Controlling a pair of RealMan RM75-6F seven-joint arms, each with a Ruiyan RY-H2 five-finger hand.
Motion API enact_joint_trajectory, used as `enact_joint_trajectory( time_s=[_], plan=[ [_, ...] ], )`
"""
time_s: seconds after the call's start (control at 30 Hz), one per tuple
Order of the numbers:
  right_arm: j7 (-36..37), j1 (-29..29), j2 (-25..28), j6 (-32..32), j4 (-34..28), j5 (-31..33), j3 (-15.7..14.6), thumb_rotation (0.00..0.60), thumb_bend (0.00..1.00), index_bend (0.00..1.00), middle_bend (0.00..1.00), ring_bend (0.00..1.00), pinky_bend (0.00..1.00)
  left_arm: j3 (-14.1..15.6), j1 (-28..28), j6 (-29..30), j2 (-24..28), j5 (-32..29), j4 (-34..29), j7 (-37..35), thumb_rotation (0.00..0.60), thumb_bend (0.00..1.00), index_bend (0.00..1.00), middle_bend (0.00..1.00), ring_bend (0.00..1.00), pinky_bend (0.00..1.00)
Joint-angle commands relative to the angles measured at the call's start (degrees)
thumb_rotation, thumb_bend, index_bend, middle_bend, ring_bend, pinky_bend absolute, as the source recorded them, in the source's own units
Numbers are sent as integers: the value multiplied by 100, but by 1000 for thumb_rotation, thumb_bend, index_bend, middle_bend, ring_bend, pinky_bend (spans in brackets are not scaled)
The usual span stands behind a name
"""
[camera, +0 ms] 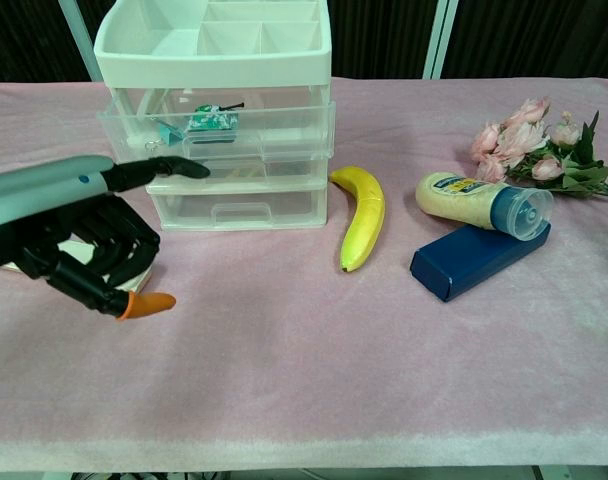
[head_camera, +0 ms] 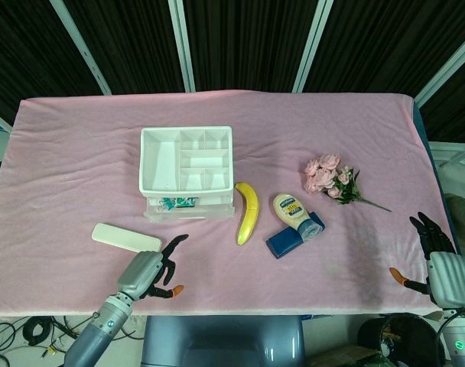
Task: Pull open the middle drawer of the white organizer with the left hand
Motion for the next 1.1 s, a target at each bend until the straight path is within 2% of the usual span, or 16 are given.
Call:
enact_joint_trajectory(
  time_s=[0.03,0.17,0.27,0.43,0.6,0.77,1.1],
  plan=[
    [-2,-2,-1,4,1,1,2,600,78,0,0,0,120,-63,8,324,251,305,-348,555,600,245,98,804,812,775],
    [-7,-4,-1,8,0,-5,-1,600,77,0,0,0,120,-340,-96,514,393,443,-488,1113,600,246,131,839,844,793],
    [-13,-5,-3,9,2,-11,-4,600,77,0,0,0,121,-561,-182,572,475,376,-546,1371,600,294,164,857,861,802],
    [-15,-6,-3,11,3,-9,-3,600,77,0,0,0,120,-871,-351,583,662,-30,-647,1910,600,341,185,879,879,815],
    [-12,-4,-3,6,5,-8,-2,600,78,0,0,0,121,-1150,-573,547,814,-863,-734,2484,600,342,207,885,884,819],
    [-15,-5,-4,6,7,-7,-2,600,78,0,0,0,120,-1216,-701,519,853,-1404,-729,2713,600,342,227,889,887,821],
    [-15,-5,-2,4,6,-13,-5,600,78,0,0,0,120,-1244,-840,491,837,-1854,-519,2718,600,343,262,894,891,826]
  ],
)
